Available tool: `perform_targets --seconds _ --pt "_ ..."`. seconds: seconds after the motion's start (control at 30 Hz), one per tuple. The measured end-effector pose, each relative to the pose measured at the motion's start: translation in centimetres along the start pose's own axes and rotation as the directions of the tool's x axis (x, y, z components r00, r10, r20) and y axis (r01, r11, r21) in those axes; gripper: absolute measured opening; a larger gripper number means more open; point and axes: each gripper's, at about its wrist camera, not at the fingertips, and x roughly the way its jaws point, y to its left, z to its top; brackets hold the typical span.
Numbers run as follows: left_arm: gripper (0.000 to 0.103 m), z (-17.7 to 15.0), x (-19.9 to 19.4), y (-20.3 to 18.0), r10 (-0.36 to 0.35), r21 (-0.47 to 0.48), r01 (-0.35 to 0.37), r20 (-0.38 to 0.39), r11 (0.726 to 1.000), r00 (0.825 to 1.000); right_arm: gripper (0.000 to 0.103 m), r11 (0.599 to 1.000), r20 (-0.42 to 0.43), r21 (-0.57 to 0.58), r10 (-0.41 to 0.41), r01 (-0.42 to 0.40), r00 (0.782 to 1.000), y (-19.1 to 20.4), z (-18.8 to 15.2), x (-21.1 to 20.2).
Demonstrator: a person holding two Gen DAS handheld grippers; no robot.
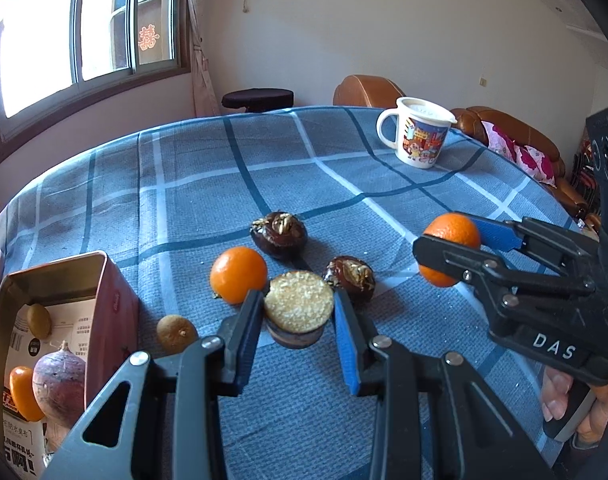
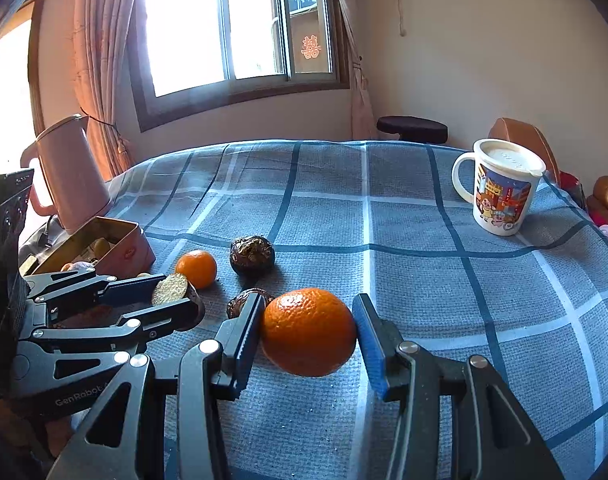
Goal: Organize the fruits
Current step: 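Grasp a biscuit-topped jar with the left tool while the right grasps a large orange, then carry the biscuit jar and large orange in both tools over the pink tin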
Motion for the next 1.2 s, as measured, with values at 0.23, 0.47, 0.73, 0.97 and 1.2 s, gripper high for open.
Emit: perform_targets --seconds 0.23,0.47,0.73,0.97,1.2 --pt "0.037 -0.1 -1.3 -0.2 0.014 0.008 -0.015 0.068 1.000 0.998 0.048 1.000 0.031 -0.016 0.006 -0.006 1.000 0.3 0.0 -0.6" --pt "0.037 -0.2 -2.2 -0.7 0.031 0.029 -0.035 0.118 0.999 0.993 0.048 1.000 0.068 -0.022 0.011 -0.010 0.998 0.5 0.0 -1.3" --pt "0.037 -0.4 -3.1 -0.8 0.032 0.032 -0.037 0.163 0.999 0.986 0.048 1.000 0.099 -0.028 0.012 -0.010 0.995 0.7 -0.1 -1.9" --pt "0.037 -0.6 -3.5 -1.0 0.029 0.042 -0.038 0.184 0.998 0.982 0.048 0.999 0.118 -0.033 0.013 -0.009 0.993 0.8 -0.1 -2.2" --pt "0.037 -0.9 -4.1 -1.4 0.033 0.056 -0.045 0.210 0.997 0.977 0.048 0.999 0.138 -0.038 0.016 -0.010 0.990 0.8 -0.2 -2.5"
